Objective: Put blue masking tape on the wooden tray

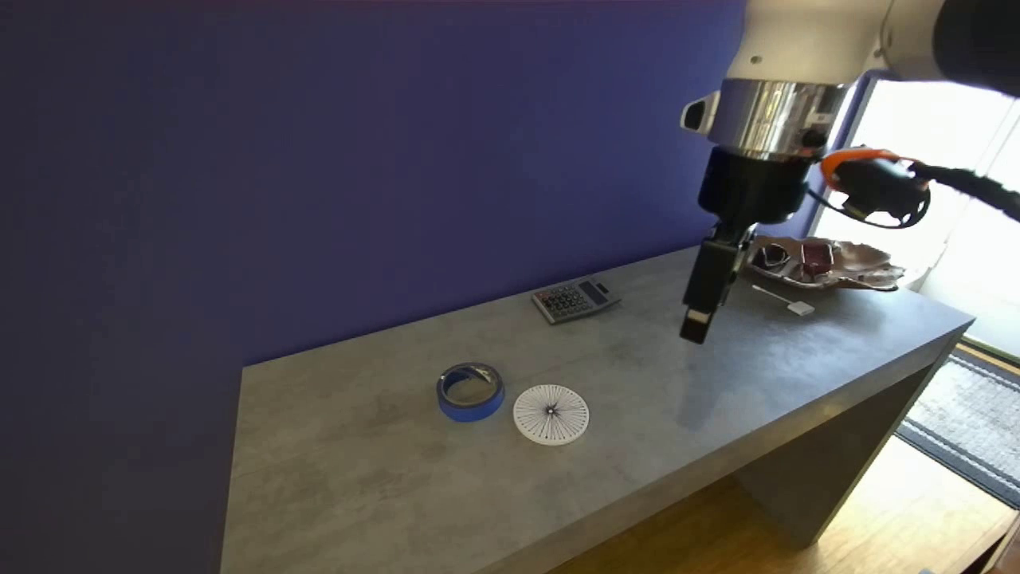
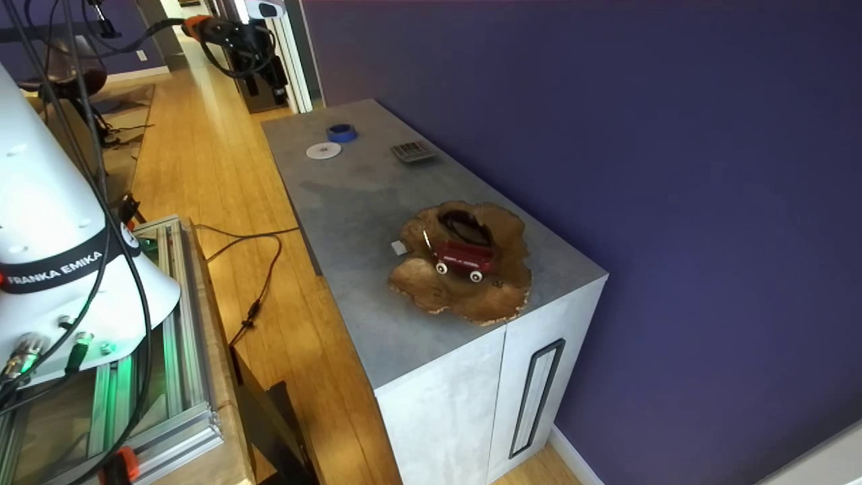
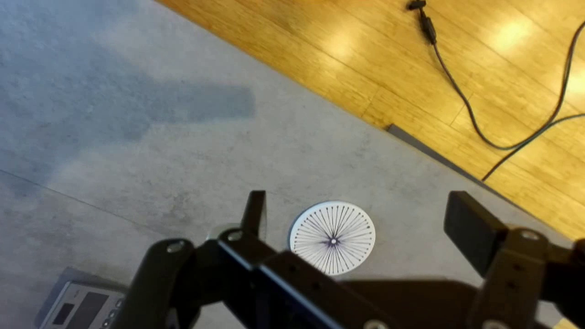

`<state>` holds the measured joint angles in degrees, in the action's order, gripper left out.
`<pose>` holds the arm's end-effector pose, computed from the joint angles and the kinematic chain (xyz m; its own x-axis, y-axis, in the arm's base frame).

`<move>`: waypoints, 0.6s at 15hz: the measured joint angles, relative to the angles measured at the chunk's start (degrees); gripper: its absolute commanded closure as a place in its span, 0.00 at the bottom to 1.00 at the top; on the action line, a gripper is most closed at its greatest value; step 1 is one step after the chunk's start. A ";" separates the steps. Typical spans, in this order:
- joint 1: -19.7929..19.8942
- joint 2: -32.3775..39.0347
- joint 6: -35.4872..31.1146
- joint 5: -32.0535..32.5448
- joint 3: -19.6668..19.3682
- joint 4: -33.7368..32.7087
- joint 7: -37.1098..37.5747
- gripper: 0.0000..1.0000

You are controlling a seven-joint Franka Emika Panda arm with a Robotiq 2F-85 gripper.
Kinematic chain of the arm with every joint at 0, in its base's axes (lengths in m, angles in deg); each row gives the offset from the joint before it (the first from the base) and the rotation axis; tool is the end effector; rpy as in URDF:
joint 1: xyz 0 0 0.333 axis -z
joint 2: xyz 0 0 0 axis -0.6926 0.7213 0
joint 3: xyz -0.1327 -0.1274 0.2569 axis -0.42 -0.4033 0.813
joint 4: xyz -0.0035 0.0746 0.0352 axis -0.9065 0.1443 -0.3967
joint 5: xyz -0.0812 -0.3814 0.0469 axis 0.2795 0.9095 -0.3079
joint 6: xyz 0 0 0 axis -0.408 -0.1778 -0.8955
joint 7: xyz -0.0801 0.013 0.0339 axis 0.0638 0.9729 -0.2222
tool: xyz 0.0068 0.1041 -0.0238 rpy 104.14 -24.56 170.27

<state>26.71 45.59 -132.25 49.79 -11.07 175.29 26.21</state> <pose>0.3472 0.4017 0.2879 0.9158 0.3973 0.0589 0.4011 -0.9122 -0.0833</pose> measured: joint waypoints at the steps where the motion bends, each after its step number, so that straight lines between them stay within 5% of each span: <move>1: -2.37 3.05 -2.51 3.03 -2.52 -1.73 3.09 0.00; 4: -11.55 12.35 -5.68 11.04 -12.13 -8.91 10.99 0.00; 9: -24.56 25.89 -5.45 13.08 -23.53 -25.17 17.64 0.00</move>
<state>2.15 71.48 -137.70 62.87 -34.60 150.12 43.85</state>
